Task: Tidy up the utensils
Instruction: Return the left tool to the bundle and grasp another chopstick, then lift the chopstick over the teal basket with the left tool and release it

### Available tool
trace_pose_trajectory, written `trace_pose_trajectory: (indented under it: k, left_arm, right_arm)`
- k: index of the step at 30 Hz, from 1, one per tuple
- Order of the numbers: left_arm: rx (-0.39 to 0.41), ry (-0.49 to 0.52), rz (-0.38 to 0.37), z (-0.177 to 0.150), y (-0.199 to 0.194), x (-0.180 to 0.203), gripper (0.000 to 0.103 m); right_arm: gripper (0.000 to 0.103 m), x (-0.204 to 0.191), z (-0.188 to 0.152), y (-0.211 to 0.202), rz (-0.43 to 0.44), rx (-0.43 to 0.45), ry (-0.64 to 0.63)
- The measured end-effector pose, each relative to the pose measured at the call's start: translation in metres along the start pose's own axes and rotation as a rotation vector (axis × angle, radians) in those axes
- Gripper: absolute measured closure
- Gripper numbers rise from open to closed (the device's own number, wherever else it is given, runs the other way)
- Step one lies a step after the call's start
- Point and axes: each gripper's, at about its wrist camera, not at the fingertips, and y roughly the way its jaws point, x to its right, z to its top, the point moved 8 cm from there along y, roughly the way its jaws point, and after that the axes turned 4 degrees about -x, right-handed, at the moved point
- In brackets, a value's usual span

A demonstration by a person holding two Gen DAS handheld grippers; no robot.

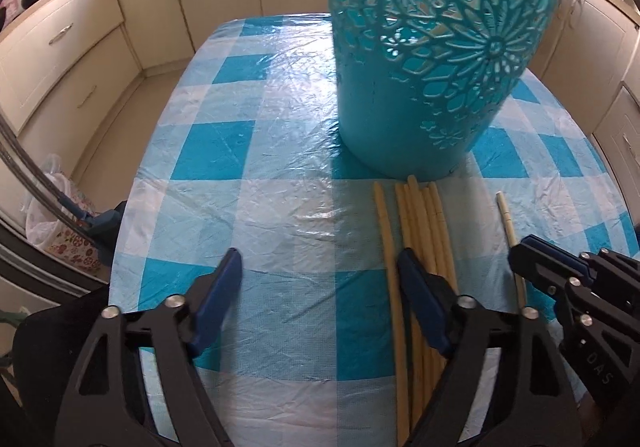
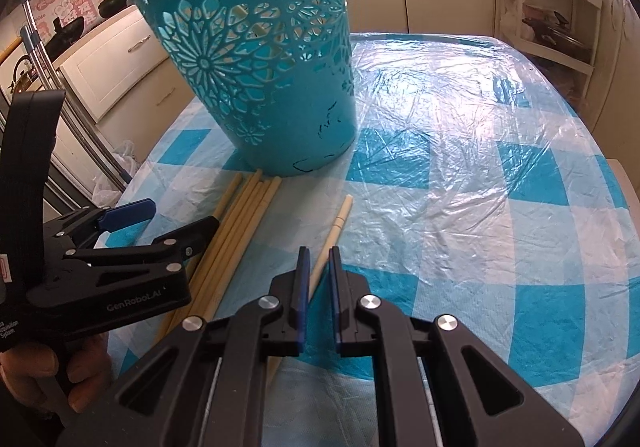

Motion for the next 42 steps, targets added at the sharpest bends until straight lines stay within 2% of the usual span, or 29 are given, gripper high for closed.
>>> trace_pose_trajectory:
  k: [1, 3, 5, 12, 13, 15, 25, 31, 37, 42]
  left_arm:
    - [-0.002, 0.012, -0.009, 0.001, -0.001, 0.004, 0.040]
    - [-0.004, 0.035, -0.025, 0.002, -0.004, 0.011, 0.062]
    - [-0.013, 0.055, -0.043, 0.004, -0.006, 0.017, 0.073]
    - [-0.030, 0.068, -0.039, 0.007, -0.006, 0.023, 0.076]
    - [-0.027, 0.076, -0.045, 0.007, -0.007, 0.025, 0.080]
    - [-0.022, 0.090, -0.061, 0.007, -0.005, 0.028, 0.096]
    - [-0.020, 0.059, -0.099, 0.001, -0.005, 0.020, 0.098]
    - [-0.038, -0.010, -0.164, -0.006, -0.011, 0.006, 0.098]
    - [-0.016, -0.073, -0.234, -0.007, -0.031, -0.011, 0.098]
    - [0.040, -0.103, -0.270, -0.003, -0.062, -0.023, 0.098]
  right_arm:
    - [0.093, 0.000, 0.000, 0.000, -0.002, 0.001, -0.003]
    - [0.093, -0.001, 0.001, 0.001, -0.006, 0.003, -0.010]
    - [0.093, -0.001, 0.000, 0.001, -0.006, 0.004, -0.011]
    - [0.093, -0.001, 0.001, 0.000, -0.009, 0.010, -0.015]
    - [0.093, -0.001, 0.000, 0.001, -0.010, 0.011, -0.017]
    - [0.093, -0.001, 0.001, 0.001, -0.013, 0.014, -0.020]
    - [0.093, 0.000, 0.002, 0.002, -0.018, 0.025, -0.025]
    - [0.093, -0.001, 0.002, 0.002, -0.023, 0.028, -0.030]
    - [0.092, -0.002, 0.001, 0.001, -0.028, 0.030, -0.036]
    - [0.091, -0.002, 0.001, 0.001, -0.029, 0.031, -0.037]
